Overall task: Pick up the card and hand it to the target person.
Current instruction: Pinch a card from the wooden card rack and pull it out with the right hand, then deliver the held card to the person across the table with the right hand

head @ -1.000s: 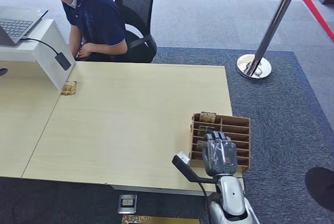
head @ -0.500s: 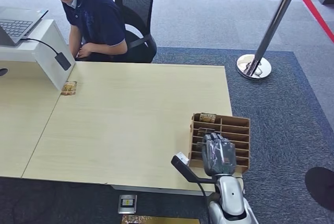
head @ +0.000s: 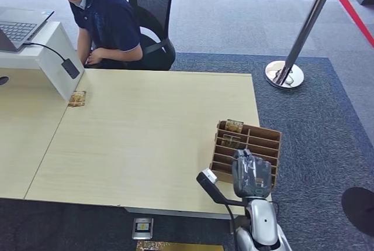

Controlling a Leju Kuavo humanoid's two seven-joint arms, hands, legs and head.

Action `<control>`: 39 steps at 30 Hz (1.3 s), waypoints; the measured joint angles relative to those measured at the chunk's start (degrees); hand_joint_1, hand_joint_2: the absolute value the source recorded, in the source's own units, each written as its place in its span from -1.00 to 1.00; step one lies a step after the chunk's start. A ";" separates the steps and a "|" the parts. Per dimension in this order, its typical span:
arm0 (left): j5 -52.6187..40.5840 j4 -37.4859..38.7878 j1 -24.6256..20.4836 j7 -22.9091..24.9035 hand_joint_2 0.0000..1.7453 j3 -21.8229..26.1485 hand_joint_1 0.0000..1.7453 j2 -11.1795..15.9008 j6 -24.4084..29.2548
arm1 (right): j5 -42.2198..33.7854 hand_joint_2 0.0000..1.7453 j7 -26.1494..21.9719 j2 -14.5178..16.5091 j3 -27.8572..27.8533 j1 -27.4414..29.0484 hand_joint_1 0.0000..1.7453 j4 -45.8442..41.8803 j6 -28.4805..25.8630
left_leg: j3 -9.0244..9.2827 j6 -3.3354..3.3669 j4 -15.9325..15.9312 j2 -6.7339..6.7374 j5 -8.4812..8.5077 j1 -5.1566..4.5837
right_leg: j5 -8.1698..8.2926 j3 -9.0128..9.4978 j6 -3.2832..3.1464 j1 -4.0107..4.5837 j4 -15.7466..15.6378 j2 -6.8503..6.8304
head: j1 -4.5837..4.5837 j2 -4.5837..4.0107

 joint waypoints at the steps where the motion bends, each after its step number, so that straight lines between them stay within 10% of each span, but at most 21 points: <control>1: 0.00 0.00 0.00 -0.02 -1.00 0.00 -1.00 0.00 0.00 | 0.00 1.00 0.48 -0.40 0.53 0.22 1.00 -1.03 -0.02 | -0.01 0.00 0.00 0.00 0.00 0.00 | 0.00 0.00 0.00 0.00 0.00 0.00 | 0.00 0.00; 19: 0.00 0.00 -0.03 -0.38 -1.00 0.13 -1.00 -0.01 0.00 | -7.44 1.00 -13.63 -2.40 6.78 -2.90 1.00 -11.91 -1.04 | -0.04 -0.02 0.00 0.00 0.04 0.00 | 0.04 0.00 -0.02 0.00 0.02 0.00 | 0.01 0.01; 39: 0.00 0.00 -1.00 1.06 -1.00 -1.03 -1.00 -0.46 1.02 | -29.47 1.00 -15.76 13.67 20.75 -39.42 1.00 28.59 -3.82 | -0.32 -0.14 0.00 0.03 0.33 0.06 | 0.22 -0.36 -0.20 0.03 0.19 0.01 | -0.01 0.01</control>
